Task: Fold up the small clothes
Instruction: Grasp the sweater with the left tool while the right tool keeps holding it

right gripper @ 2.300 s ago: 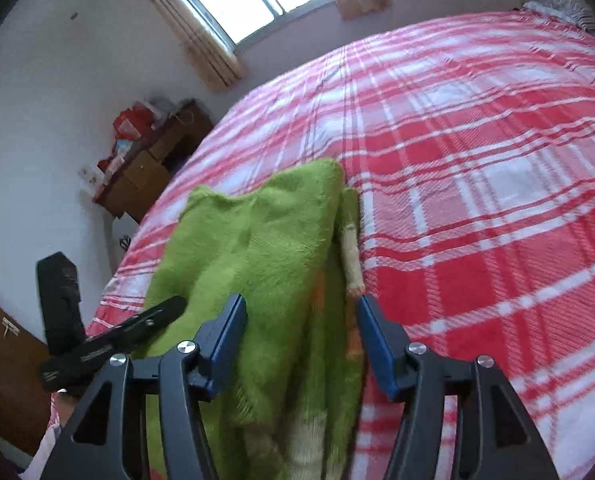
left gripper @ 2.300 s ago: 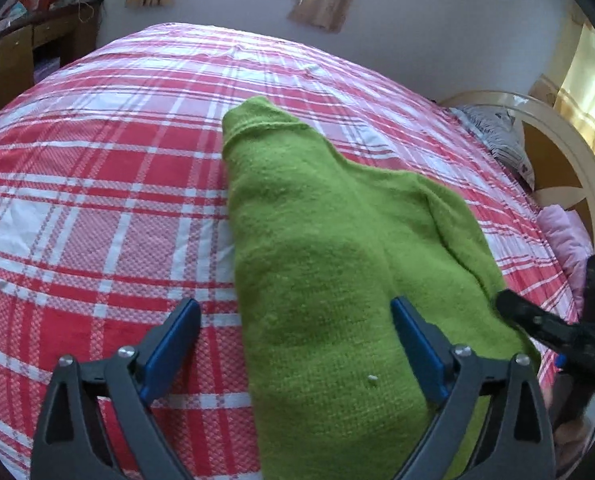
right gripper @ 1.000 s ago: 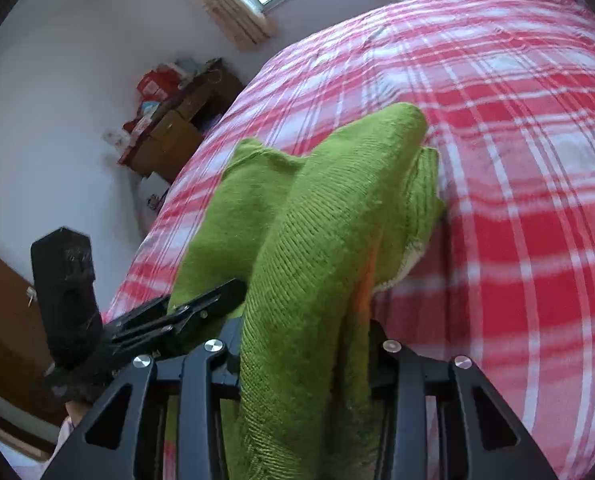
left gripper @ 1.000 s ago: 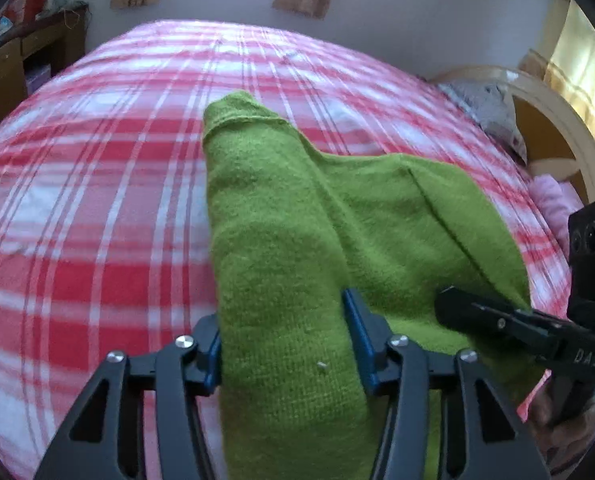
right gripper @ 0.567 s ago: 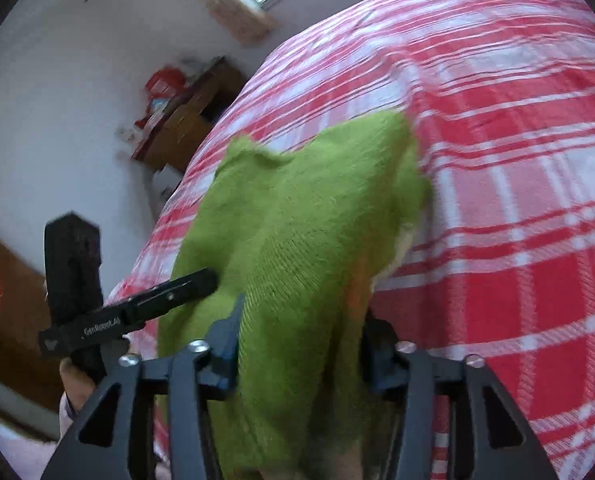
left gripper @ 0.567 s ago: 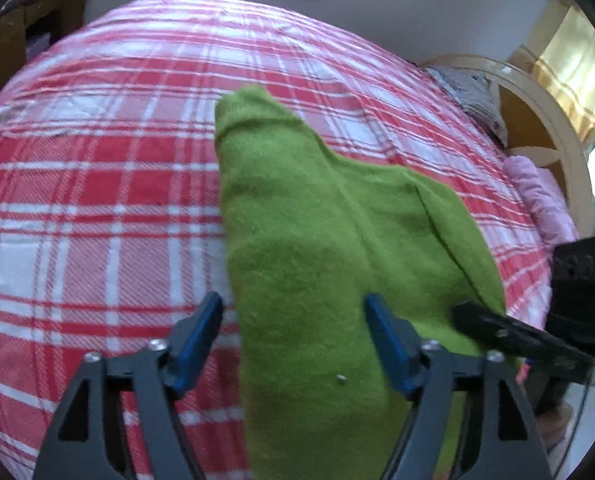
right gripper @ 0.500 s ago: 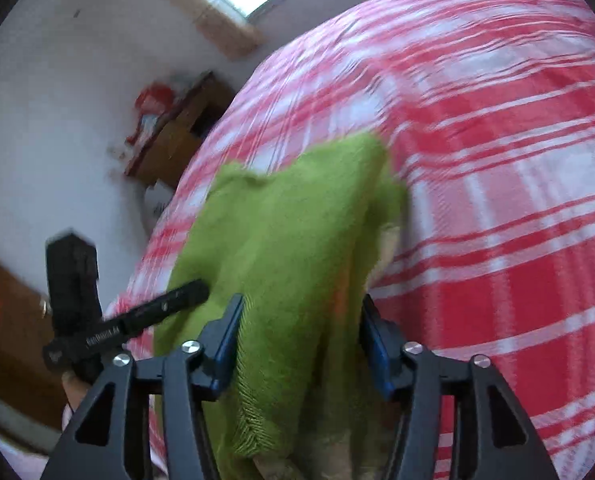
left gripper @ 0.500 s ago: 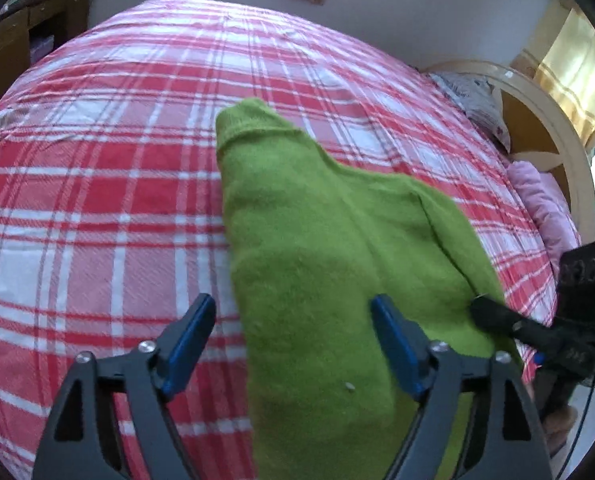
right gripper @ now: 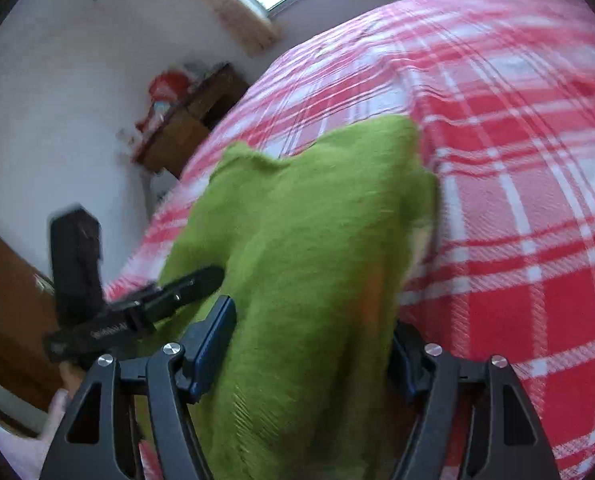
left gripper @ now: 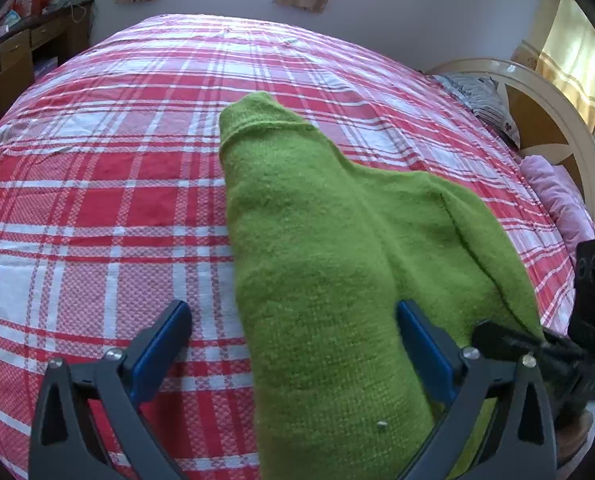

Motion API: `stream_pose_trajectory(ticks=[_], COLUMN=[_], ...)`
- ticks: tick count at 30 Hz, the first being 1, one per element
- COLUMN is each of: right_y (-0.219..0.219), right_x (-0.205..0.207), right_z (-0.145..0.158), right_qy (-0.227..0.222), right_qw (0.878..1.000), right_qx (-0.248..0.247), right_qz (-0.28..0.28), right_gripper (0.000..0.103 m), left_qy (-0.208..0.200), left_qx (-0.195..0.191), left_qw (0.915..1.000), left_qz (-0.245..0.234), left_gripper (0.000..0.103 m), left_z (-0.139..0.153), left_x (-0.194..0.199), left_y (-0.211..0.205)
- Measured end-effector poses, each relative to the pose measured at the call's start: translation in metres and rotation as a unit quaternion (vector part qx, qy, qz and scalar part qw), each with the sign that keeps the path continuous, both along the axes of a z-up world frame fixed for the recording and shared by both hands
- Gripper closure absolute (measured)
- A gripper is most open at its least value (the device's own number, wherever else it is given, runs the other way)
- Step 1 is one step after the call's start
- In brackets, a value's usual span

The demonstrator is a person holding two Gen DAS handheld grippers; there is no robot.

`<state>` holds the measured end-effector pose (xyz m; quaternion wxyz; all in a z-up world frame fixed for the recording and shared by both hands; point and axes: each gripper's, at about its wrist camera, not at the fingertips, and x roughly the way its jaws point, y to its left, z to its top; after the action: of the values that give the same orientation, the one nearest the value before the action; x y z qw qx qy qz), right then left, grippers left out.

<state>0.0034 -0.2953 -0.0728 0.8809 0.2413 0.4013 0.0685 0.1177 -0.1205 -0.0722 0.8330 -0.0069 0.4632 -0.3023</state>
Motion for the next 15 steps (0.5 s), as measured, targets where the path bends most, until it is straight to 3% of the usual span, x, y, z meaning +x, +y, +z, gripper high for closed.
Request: stream_pose_trajectory(ticks=[2, 3, 6, 15], right_y=[0.009, 0.009, 0.010, 0.034], right_x=[0.006, 0.008, 0.010, -0.001], right_z=[0.001, 0.000, -0.001, 0.016], right_qy=[0.002, 0.001, -0.005, 0.000], right_qw=[1.000, 0.999, 0.999, 0.996], right_qx=[-0.030, -0.032, -0.030, -0.078], right_qz=[-0.002, -0.008, -0.019, -0.047], right_gripper=[0.034, 0.036, 0.049, 0.061], left_qy=[-0.007, -0.008, -0.001, -0.009], left_qx=[0.002, -0.001, -0.023, -0.003], left_qw=[1.0000, 1.0000, 0.9996, 1.0000], left_qz=[0.003, 0.002, -0.017, 0.001], left_gripper=[0.002, 0.008, 0.041, 0.056], left_z=[0.000, 0.001, 0.004, 0.018], left_x=[-0.002, -0.003, -0.009, -0.024], left_y=[-0.001, -0.002, -0.007, -0.010])
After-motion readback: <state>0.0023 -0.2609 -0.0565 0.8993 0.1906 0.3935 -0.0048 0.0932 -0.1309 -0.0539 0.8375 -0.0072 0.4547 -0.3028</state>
